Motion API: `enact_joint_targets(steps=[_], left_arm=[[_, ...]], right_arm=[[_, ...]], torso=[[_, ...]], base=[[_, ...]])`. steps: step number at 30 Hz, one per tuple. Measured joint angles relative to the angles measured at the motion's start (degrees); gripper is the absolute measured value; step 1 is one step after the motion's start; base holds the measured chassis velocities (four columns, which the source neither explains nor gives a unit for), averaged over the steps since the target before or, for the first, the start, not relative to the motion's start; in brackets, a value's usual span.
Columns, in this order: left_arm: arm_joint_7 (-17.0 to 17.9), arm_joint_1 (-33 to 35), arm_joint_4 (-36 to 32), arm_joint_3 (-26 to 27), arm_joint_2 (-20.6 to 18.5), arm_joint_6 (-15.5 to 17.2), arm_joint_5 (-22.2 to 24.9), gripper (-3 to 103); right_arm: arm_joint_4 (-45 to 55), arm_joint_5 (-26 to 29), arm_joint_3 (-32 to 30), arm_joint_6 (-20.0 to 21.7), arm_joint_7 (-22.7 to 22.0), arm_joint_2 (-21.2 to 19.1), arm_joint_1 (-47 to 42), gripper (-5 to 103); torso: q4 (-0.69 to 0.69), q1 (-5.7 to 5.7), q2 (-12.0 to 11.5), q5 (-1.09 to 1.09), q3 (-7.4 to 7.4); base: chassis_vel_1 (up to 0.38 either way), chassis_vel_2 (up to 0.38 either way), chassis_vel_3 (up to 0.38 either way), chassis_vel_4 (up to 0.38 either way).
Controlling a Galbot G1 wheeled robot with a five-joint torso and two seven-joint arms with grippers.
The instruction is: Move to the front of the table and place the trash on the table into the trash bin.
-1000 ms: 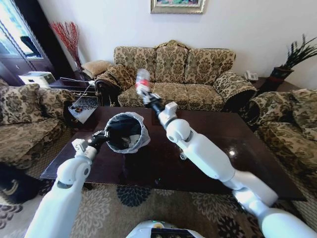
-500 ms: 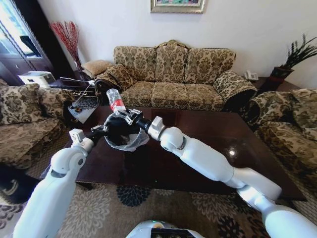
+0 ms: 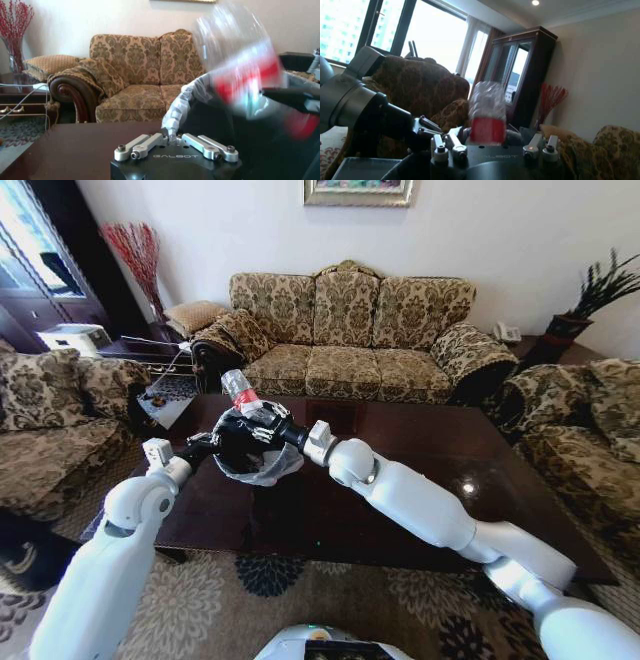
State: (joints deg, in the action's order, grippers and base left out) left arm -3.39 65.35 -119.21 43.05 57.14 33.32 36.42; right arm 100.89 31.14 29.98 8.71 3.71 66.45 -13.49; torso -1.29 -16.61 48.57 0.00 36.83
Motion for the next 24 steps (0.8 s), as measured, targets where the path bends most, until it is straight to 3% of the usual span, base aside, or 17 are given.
enact_joint_targets(steps=[6, 12, 16, 18, 22, 24], left_arm=[[0.05, 0.32, -0.56, 0.41, -0.12, 0.0, -0.05, 0], [0.08, 0.35, -0.58, 0.44, 0.02, -0.08, -0.09, 0], [0.34, 0.35, -0.37, 0.79, 0.58, -0.38, -0.73, 0], [0.82, 0.86, -0.66, 1.73, 1.42, -1.04, -1.55, 0], [1.09, 2.02, -1.6, 2.77, 2.06, -1.73, -1.94, 0], [1.28, 2.34, -2.04, 2.9, 2.95, -2.39, -2.63, 0]], right_arm=[[0.98, 0.17, 0.74, -0.16, -0.8, 0.07, 0.13, 97], [2.29, 1.99, -1.25, -0.93, -5.91, 0.45, 0.61, 100], [4.83, 5.1, -6.24, -0.52, -10.15, -1.41, 0.05, 100], [5.19, 7.87, -11.12, 0.04, -12.77, -4.57, -3.81, 100], [4.78, 8.51, -15.78, 0.5, -13.54, -7.62, -9.77, 100], [5.2, 8.19, -23.96, 2.14, -14.1, -11.78, -20.19, 100]], torso=[[0.0, 0.0, 0.0, 0.0, 0.0], [-0.01, 0.0, 0.0, 0.0, 0.0], [-0.02, 0.0, 0.0, -0.02, -0.01], [0.0, 0.0, 0.0, 0.01, -0.01], [-0.01, 0.0, 0.0, 0.04, -0.01], [0.0, 0.0, 0.0, 0.02, -0.01]], base=[[0.0, 0.0, 0.0, 0.0], [0.0, 0.0, 0.0, 0.0], [0.0, 0.0, 0.0, 0.0], [0.0, 0.0, 0.0, 0.0], [0.0, 0.0, 0.0, 0.0], [0.0, 0.0, 0.0, 0.0]])
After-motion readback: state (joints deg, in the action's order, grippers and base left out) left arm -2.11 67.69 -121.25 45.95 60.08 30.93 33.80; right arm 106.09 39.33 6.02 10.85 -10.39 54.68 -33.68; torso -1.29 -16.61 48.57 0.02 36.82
